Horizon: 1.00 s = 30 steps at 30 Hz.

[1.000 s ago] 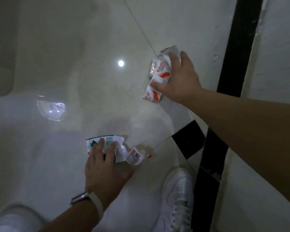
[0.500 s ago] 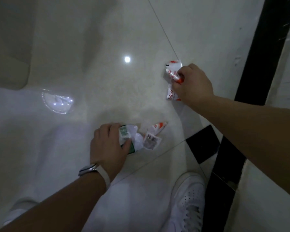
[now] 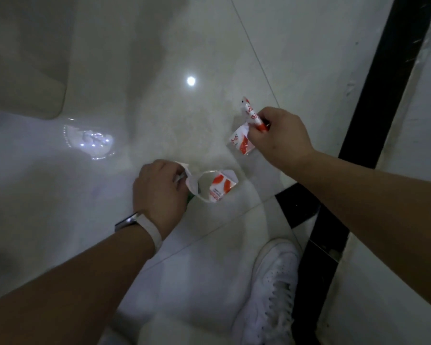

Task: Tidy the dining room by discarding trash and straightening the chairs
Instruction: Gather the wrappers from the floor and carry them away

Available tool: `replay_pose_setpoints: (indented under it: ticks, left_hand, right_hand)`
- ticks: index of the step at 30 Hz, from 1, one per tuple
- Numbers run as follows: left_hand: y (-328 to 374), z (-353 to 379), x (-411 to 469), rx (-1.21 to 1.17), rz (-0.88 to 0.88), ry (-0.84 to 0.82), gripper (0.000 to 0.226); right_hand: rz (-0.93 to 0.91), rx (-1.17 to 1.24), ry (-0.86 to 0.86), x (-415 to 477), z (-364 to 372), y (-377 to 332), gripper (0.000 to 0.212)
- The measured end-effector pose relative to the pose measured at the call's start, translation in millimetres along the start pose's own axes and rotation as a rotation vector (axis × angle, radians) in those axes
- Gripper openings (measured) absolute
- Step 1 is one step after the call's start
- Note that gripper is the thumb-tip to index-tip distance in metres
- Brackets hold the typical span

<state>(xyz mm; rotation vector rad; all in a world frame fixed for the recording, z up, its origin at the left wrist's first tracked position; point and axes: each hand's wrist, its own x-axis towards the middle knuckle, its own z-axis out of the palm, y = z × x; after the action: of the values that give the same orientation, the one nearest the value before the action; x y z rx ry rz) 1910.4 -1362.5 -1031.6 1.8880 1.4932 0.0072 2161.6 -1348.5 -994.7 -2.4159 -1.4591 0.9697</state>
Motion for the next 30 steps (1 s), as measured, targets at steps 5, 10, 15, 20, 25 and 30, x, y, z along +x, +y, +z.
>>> replay_pose_setpoints:
  ticks: [5,10,15,20,25,30]
  left_hand:
    - [52,-76,-16,-0.155,-0.110,0.097,0.008]
    - [104,-169,-31,-0.275,-0.201,0.161,0.015]
    - [153,-270,-62,-0.269,-0.155,0.177,0.020]
    - [194,-372,-96,-0.270,-0.096,0.195,0.008]
    - [233,-466,-145,-0.267,-0.067,0.215,0.012]
    - [271,-538,-213,-0.294,-0.044,0.220,0.015]
  right_hand:
    - [0.024,0.115,-0.019,-41,-37,-39,0.018]
    - [-0.015,0.169,-0.009,-83,-107,-96,0.016]
    - [-0.029,0.230,0.028,-127,-194,-159,0.020]
    - [-0.041,0.295,0.080,-176,-280,-228,0.032]
    - [-0.059,0.300,0.140,-235,-353,-297,0.033]
    - [-0.087,0.302,0.185,-305,-413,-354,0.036]
